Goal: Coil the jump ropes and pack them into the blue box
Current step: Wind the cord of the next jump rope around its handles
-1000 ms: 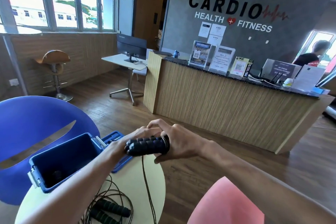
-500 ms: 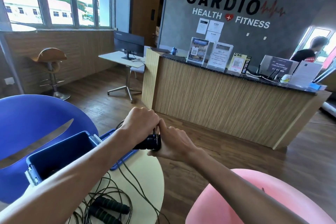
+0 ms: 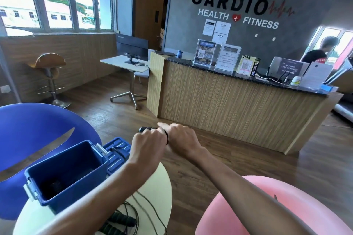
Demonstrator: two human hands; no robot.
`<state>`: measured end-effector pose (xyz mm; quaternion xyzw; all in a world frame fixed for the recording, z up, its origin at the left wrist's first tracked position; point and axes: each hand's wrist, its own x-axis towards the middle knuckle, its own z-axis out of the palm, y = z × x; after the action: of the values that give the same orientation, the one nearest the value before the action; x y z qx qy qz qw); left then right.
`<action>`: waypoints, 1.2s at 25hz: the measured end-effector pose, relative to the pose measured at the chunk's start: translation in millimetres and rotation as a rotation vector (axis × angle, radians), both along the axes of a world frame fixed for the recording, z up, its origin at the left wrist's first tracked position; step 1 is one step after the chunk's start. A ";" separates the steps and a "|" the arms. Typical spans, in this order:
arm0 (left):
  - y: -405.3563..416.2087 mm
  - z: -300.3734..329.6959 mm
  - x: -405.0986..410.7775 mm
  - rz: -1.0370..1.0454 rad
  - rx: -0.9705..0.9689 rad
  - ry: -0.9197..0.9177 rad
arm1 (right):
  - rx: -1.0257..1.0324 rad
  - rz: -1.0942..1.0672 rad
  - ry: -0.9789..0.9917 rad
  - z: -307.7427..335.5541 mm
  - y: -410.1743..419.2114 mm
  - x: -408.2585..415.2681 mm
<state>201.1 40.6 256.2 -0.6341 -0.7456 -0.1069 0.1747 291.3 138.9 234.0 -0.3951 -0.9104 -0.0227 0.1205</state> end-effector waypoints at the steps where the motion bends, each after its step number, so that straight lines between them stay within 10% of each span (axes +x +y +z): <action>1: -2.9 -8.6 1.2 -0.037 0.055 -0.044 | 0.011 0.000 0.003 2.9 3.2 0.5; 12: -11.1 -57.2 13.1 -0.117 0.329 -0.637 | 0.050 0.013 0.094 3.3 18.7 4.2; 18: 9.8 -54.0 -1.2 -0.437 0.047 -1.726 | 0.088 0.036 0.164 11.8 15.5 14.4; 30: 15.8 -54.2 26.9 -0.341 -0.010 -1.722 | -0.140 -0.162 0.029 1.4 34.5 31.5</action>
<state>228.0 56.4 202.0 -0.4366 -0.5138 -0.5698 -0.4698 322.8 173.4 235.4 -0.4752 -0.8730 0.0369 0.1034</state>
